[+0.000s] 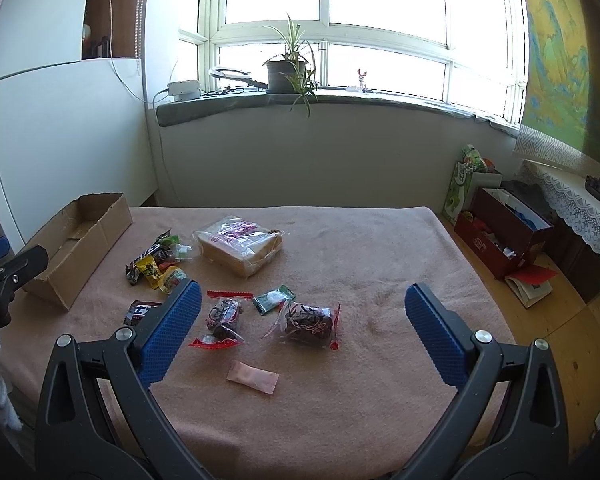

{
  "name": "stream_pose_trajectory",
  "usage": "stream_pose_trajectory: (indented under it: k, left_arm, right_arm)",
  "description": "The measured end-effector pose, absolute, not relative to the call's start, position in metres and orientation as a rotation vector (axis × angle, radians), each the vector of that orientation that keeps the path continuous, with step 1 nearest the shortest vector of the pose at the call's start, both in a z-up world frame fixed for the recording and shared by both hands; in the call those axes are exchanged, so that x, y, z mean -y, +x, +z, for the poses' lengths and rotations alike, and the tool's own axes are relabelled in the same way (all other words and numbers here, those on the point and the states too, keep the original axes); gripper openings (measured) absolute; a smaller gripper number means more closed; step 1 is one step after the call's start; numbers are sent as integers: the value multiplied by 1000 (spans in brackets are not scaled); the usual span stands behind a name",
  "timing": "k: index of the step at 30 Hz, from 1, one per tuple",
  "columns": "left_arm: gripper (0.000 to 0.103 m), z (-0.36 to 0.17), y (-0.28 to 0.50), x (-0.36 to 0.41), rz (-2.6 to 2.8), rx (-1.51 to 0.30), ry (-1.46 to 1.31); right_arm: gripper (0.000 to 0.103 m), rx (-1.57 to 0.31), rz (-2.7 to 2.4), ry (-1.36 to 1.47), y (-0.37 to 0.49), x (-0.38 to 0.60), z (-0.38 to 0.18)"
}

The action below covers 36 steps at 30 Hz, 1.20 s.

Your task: Organize snacks

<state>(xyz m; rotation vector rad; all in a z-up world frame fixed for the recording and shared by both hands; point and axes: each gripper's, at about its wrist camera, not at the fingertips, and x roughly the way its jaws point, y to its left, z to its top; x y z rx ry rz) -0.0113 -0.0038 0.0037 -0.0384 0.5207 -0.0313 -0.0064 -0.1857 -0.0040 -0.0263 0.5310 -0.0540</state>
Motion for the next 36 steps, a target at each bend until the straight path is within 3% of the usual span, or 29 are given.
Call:
stream_pose_trajectory:
  k: [24,36]
  left_arm:
    - [99,-8,-15,-9,-55,-557,-64]
    - [77,-51,2,-4,-124,-702,-96]
  right_arm:
    - [103,-568,-45,-26,-16,184,-13]
    - [103,-656,15,-7,-10,207,-47]
